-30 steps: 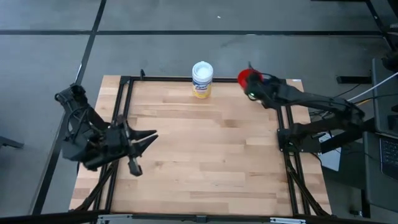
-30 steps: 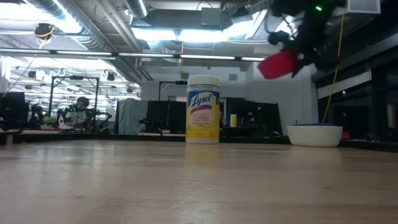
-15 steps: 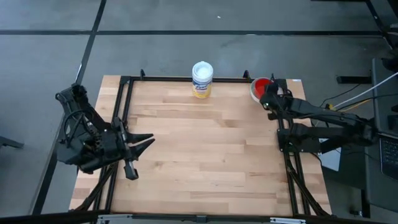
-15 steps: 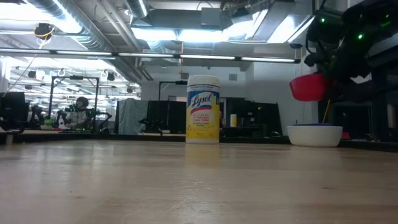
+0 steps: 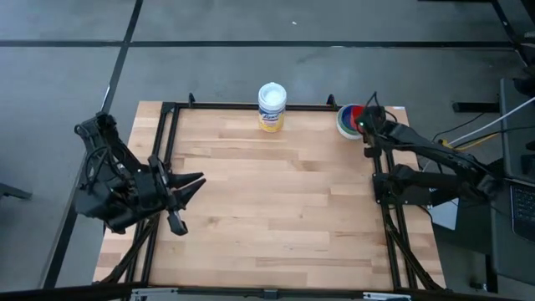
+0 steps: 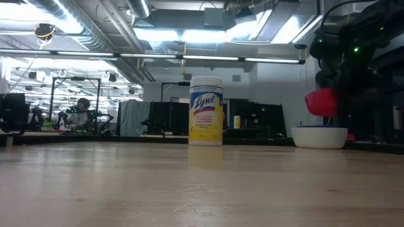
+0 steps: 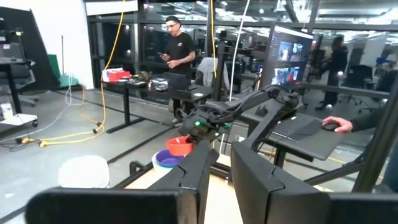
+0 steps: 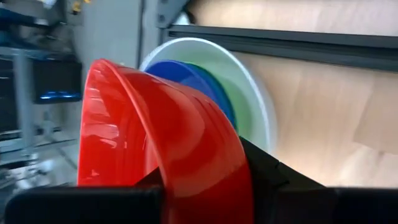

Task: Nest bowls inside each other
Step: Stack the red bowl on the dark blue bowl, then return to Home Position

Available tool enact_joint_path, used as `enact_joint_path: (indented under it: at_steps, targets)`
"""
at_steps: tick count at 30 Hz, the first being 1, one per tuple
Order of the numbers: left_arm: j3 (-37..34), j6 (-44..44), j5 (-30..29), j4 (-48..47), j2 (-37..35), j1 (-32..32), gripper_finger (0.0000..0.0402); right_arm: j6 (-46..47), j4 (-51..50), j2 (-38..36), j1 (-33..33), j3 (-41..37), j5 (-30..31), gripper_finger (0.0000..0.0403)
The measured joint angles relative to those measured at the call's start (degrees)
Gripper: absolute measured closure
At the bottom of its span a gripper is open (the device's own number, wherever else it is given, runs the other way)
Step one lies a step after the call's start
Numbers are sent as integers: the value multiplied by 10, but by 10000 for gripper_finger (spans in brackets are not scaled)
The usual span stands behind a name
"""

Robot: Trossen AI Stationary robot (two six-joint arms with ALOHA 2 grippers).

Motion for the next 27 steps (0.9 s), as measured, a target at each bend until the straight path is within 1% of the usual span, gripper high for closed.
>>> enact_joint_path:
  at_steps: [2,5,6,8,13,16,18,20,23,25,27]
  targets:
    - [0,1,0,4,-2,0,341,-1,0,17,-10,0,-16,316]
    - [0,1,-1,18,-4,0,341,-2,18,41,-17,0,-18,315]
    - [0,3,0,25,-4,0,341,-8,29,49,-20,0,-18,308]
    - [0,7,0,33,-4,0,341,-13,49,62,-23,0,-18,278]
    - [0,-3,5,34,-4,0,341,-38,74,79,-34,0,-38,177]
    - [0,-11,12,34,-4,0,341,-43,72,80,-40,0,-53,136]
    - [0,-13,18,34,-4,0,341,-43,73,80,-42,0,-55,119]
    - [0,-14,23,34,-4,0,341,-46,82,80,-46,0,-56,109]
    - [0,-14,26,34,-4,-1,341,-84,97,80,-47,0,-79,106]
    - [0,-14,26,34,-4,0,341,-117,102,80,-42,0,-102,110]
    - [0,-8,29,34,-4,-1,341,-174,120,80,-25,0,-125,118]
